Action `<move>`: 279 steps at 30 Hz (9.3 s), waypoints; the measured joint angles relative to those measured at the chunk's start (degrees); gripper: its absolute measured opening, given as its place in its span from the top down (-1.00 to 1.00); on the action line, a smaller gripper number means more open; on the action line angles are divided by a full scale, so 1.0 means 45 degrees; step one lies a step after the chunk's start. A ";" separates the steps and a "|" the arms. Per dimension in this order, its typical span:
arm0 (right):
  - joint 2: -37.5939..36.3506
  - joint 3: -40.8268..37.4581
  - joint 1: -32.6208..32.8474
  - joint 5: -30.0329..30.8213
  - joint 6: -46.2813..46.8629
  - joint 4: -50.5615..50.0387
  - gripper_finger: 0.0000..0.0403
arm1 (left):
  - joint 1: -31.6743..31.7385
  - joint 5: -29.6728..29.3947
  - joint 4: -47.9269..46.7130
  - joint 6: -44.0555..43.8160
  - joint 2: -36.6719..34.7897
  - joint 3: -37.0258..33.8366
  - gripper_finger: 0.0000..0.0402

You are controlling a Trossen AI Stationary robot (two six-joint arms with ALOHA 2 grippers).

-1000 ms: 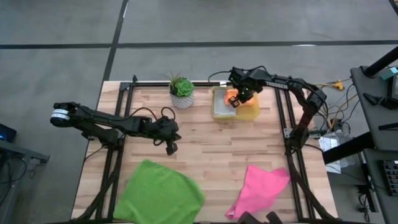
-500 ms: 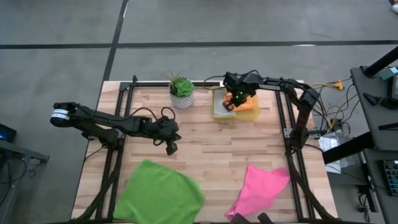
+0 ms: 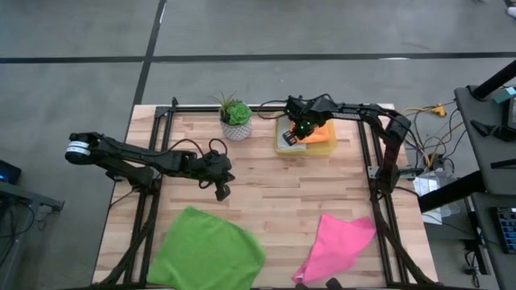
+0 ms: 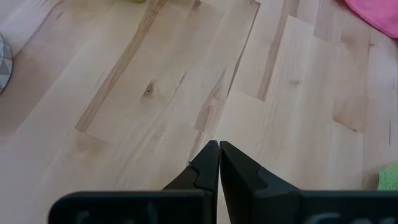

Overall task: Fold microfiber towels
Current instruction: Put the orange microfiber cloth into the yellow bin, then fold the green microfiber cloth

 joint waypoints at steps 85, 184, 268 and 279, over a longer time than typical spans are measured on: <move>-0.3676 -0.5060 1.3660 0.5255 0.8442 0.8436 0.96 | 0.1103 0.0939 -0.2206 0.2699 0.6991 0.4720 1.00; 0.0347 -0.1703 1.2255 -0.1501 0.1180 0.7481 0.30 | 0.0719 0.1880 -0.1562 0.3425 0.1073 -0.0976 1.00; -0.0127 -0.1731 0.8975 0.3407 0.5705 -0.1688 0.89 | 0.0719 -0.1241 -0.3856 0.3316 0.0574 -0.0996 1.00; -0.3223 -0.4021 0.9894 0.1210 0.4469 0.6953 0.48 | 0.1718 -0.0529 -0.2462 0.4667 -0.0431 -0.1636 1.00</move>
